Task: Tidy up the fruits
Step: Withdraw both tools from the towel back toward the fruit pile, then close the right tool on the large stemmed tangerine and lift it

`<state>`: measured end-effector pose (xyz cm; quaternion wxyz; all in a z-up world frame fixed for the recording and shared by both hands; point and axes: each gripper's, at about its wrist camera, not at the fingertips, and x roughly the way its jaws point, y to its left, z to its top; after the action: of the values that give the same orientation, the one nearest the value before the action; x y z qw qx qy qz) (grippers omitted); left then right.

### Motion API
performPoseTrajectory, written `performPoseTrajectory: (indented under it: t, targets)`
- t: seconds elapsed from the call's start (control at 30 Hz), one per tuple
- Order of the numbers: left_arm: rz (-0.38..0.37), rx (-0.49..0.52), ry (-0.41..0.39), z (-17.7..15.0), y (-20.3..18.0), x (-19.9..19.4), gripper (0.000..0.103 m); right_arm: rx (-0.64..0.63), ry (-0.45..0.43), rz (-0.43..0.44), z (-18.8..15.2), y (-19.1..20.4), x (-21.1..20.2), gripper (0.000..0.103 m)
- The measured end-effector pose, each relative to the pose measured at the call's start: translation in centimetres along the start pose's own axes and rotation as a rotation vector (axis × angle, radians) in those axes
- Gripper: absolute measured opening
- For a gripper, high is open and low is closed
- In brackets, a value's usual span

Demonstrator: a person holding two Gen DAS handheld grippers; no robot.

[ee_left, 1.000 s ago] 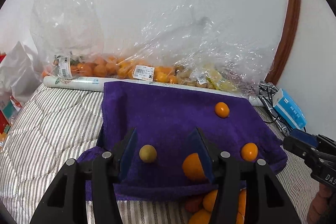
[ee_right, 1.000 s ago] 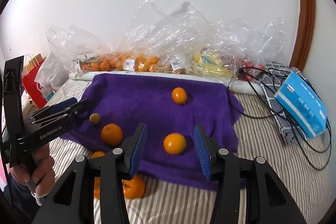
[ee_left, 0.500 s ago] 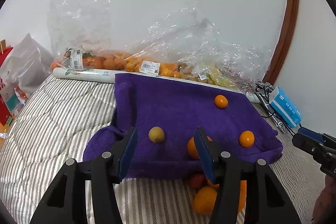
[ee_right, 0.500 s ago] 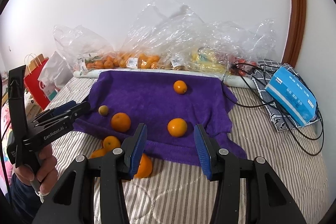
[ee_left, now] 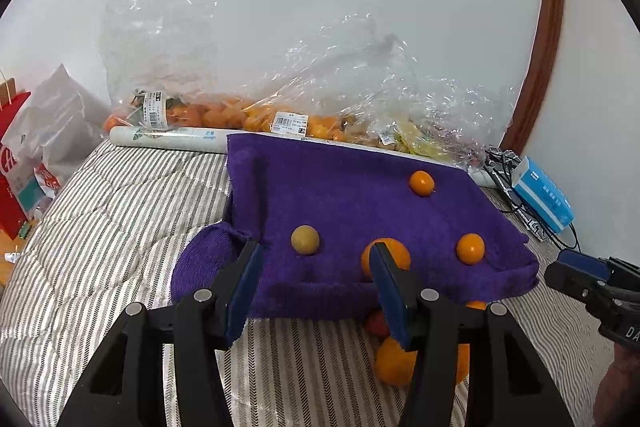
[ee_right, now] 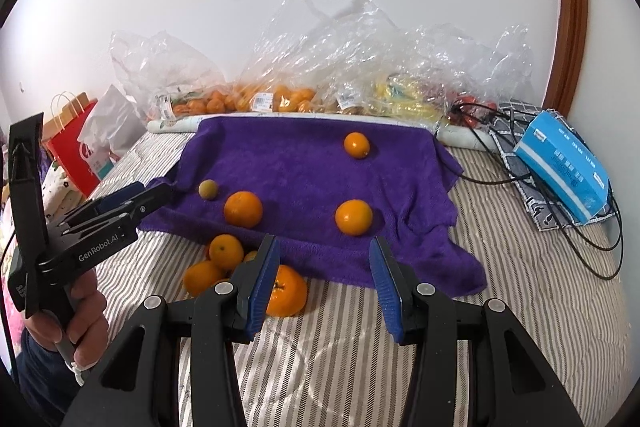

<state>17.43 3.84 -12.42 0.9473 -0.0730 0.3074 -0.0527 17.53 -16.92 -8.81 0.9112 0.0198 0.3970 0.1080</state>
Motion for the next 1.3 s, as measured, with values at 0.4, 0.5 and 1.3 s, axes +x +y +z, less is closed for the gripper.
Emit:
performPoseTrajectory:
  t: [0.4,0.5,1.3]
  targets:
    - [0.034,-0.013,0.0,-0.4,1.0,-1.2,0.053,-0.001,0.05,0.025,-1.6,0.9,1.7,0.046]
    - [0.053,-0.015,0.011,-0.6,1.1,-1.2,0.053,0.003,0.062,0.034,-2.0,1.1,2.2,0.046]
    - [0.086,-0.027,0.032,-0.5,1.5,-0.3,0.053,-0.022,0.146,0.077,-3.3,2.5,6.5,0.046]
